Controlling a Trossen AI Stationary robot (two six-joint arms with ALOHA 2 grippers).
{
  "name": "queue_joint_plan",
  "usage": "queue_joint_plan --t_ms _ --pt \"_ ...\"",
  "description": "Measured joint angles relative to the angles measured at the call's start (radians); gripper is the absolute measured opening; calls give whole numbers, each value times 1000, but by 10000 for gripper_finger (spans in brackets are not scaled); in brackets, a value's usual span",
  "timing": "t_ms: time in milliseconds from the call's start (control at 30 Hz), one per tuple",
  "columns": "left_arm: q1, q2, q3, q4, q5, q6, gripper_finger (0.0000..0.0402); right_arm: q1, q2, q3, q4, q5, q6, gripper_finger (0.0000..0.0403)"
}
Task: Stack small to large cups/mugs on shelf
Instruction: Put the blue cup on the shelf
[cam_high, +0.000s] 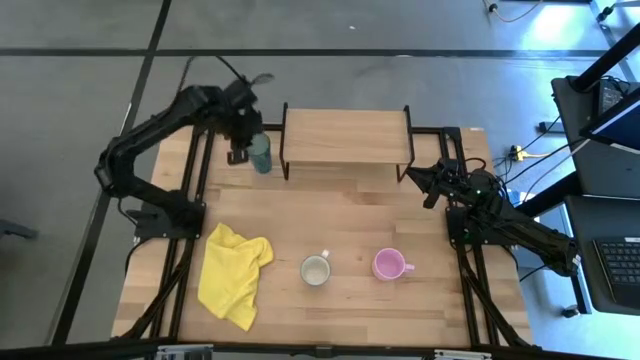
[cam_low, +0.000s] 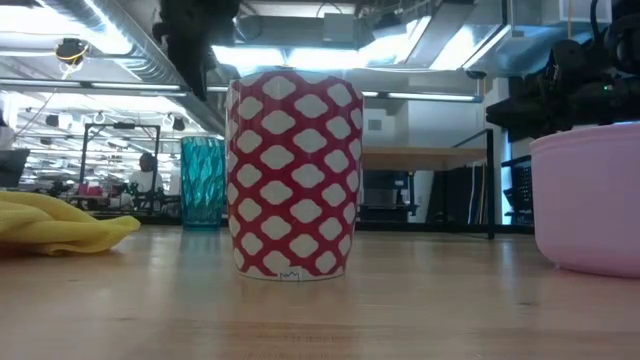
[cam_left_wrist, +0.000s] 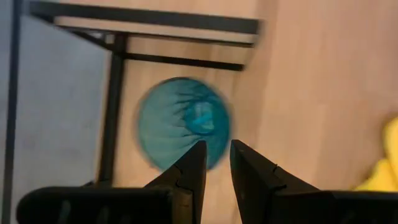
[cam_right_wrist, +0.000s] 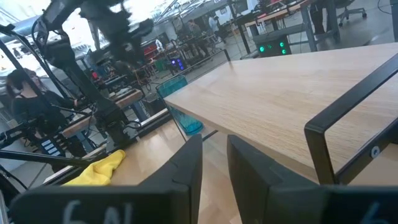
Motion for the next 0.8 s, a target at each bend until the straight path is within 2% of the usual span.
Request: queue_joint_plan --t_ms 100,200,433,800 --pt "92 40 -27 28 87 25 66 0 0 0 0 0 0 77" --pt "104 51 -72 55 133 15 66 0 0 0 0 0 0 77" --pt "-16 29 -105 51 72 32 66 0 0 0 0 0 0 77" --pt "-62 31 -211 62 35 38 66 0 0 0 0 0 0 77"
